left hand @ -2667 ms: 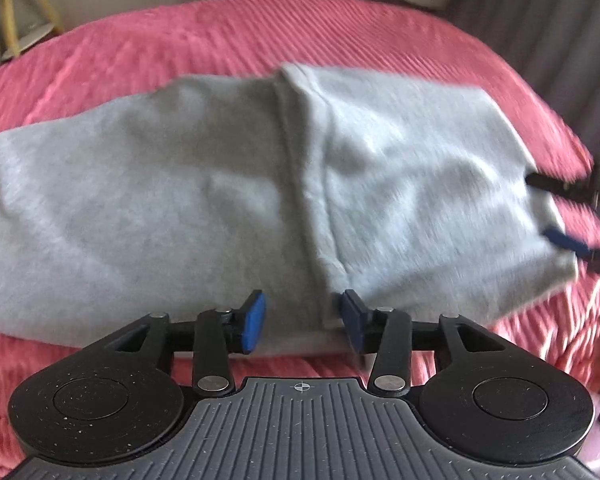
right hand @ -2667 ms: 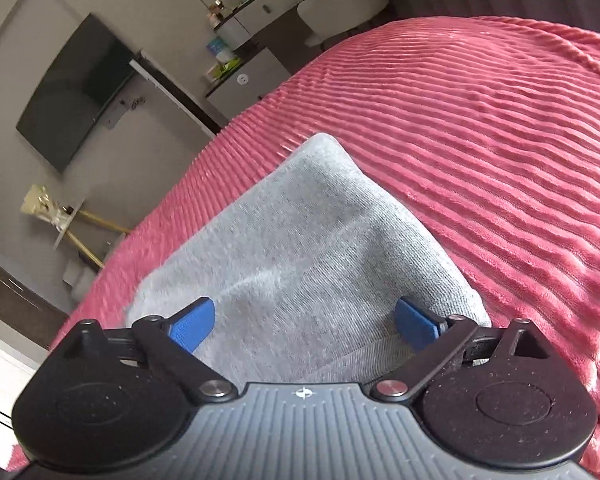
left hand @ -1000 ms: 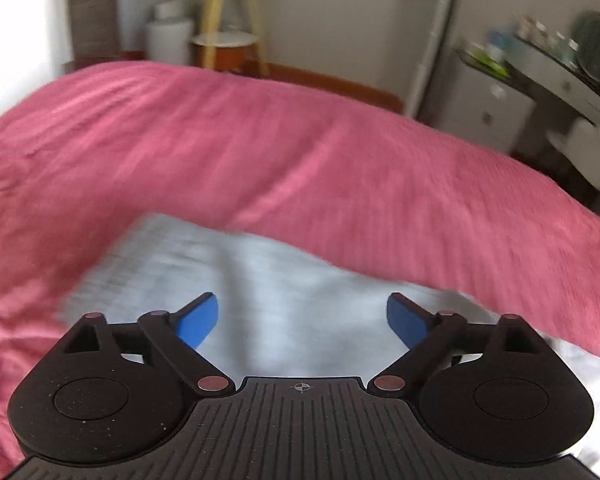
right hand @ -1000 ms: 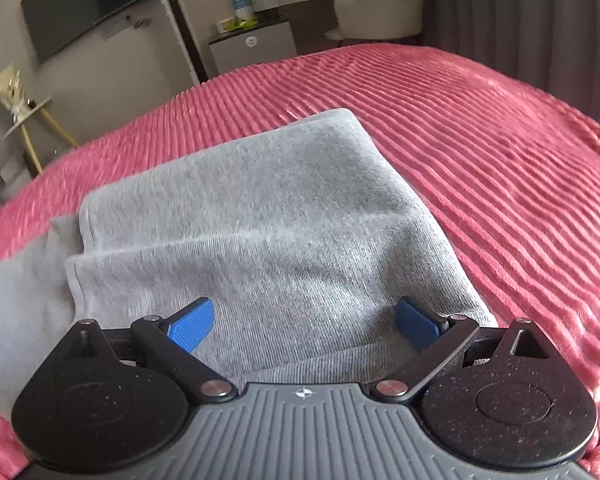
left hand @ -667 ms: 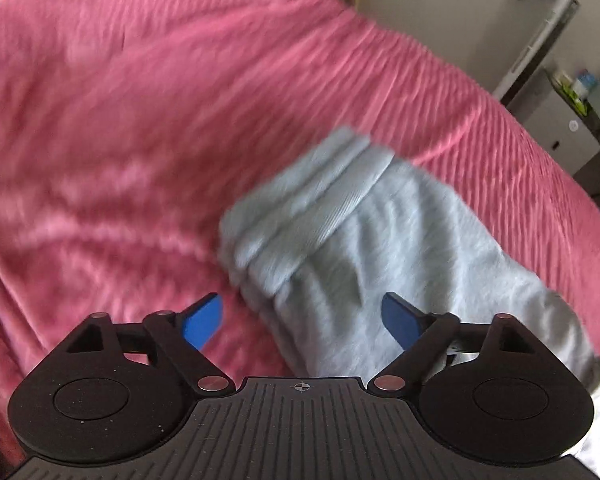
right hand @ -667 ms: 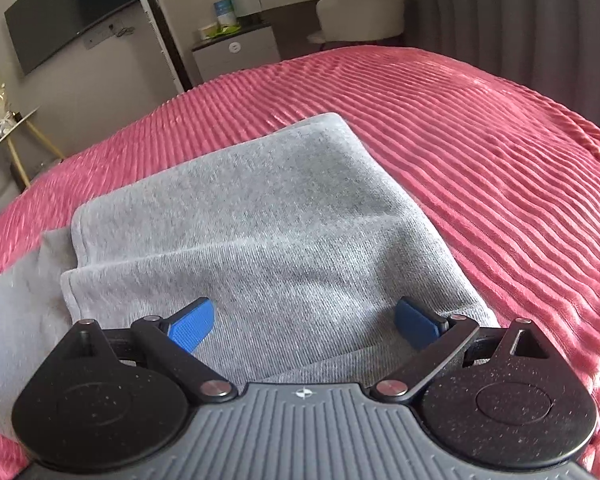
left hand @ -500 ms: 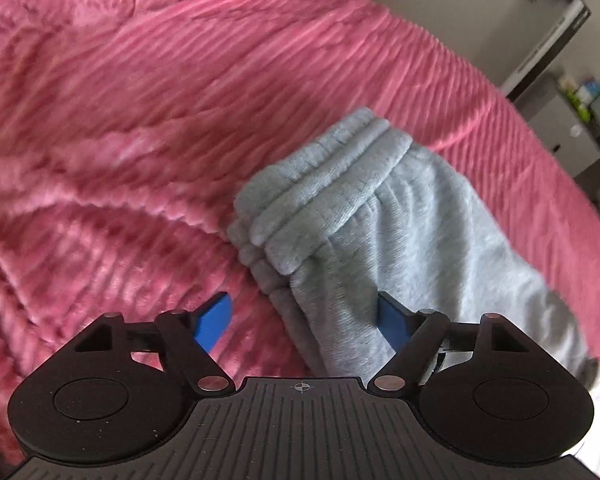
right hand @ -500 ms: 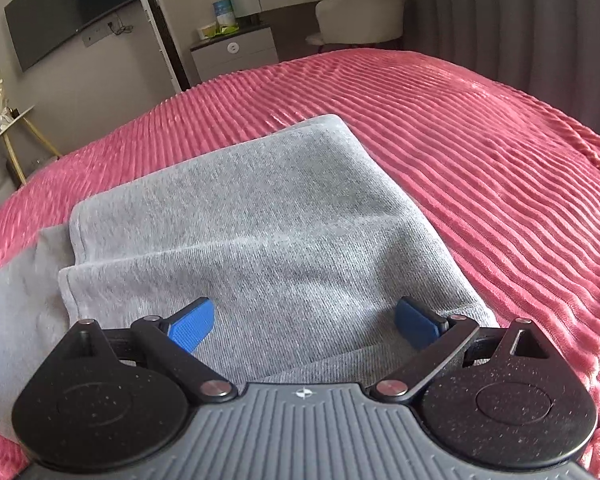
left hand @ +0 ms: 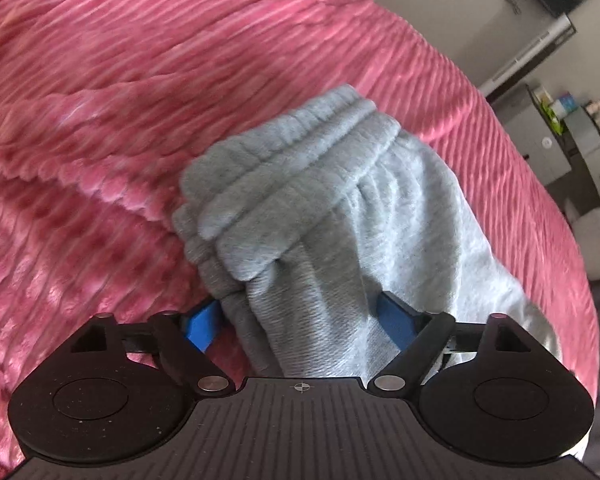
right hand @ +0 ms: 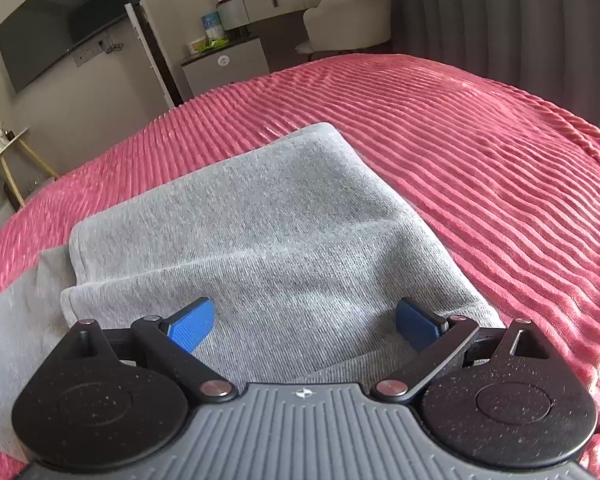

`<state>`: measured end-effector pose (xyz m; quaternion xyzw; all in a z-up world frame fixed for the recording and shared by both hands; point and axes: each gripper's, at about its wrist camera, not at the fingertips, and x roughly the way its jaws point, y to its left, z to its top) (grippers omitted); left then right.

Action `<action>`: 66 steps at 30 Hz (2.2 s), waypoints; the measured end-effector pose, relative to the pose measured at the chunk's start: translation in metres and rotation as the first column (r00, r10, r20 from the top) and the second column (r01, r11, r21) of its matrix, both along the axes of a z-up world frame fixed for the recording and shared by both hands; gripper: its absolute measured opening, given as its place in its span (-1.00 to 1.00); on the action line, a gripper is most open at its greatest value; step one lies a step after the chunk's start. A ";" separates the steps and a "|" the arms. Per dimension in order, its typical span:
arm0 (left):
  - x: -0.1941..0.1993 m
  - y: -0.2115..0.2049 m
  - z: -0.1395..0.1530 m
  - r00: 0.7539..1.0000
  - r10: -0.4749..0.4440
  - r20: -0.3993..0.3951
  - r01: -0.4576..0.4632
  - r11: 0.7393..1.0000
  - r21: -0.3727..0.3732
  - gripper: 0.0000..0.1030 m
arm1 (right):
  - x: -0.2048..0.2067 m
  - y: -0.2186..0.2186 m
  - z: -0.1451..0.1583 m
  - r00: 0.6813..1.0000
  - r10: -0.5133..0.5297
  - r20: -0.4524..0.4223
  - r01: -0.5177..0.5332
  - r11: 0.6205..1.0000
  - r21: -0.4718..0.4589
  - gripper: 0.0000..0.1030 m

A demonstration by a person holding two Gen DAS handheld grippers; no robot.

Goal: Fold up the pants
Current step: 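Move the left gripper to the ribbed ankle cuffs of the grey sweatpants, then close the left gripper on the bunched ribbed cuffs, then lift the cuffs up off the bedspread with the left gripper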

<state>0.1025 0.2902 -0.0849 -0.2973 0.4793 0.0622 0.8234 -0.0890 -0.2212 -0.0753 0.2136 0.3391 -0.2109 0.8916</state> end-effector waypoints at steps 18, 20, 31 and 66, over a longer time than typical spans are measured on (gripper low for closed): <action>0.001 -0.004 0.002 0.999 0.012 0.036 -0.013 0.999 0.044 0.21 | 0.003 0.010 -0.002 0.999 0.022 -0.044 -0.025 0.996 -0.086 0.90; 0.002 -0.002 -0.001 0.999 0.023 0.036 -0.024 1.000 0.018 0.29 | 0.004 0.012 -0.003 0.998 0.025 -0.051 -0.030 0.995 -0.100 0.90; -0.004 -0.004 0.012 0.998 0.027 0.052 -0.029 0.998 0.048 -0.24 | 0.002 0.006 0.000 0.999 0.016 -0.042 -0.019 0.997 -0.071 0.90; -0.005 0.006 0.008 0.995 0.086 0.043 -0.083 0.994 -0.073 -0.41 | -0.001 0.002 0.005 1.000 -0.016 0.006 0.016 1.000 0.015 0.90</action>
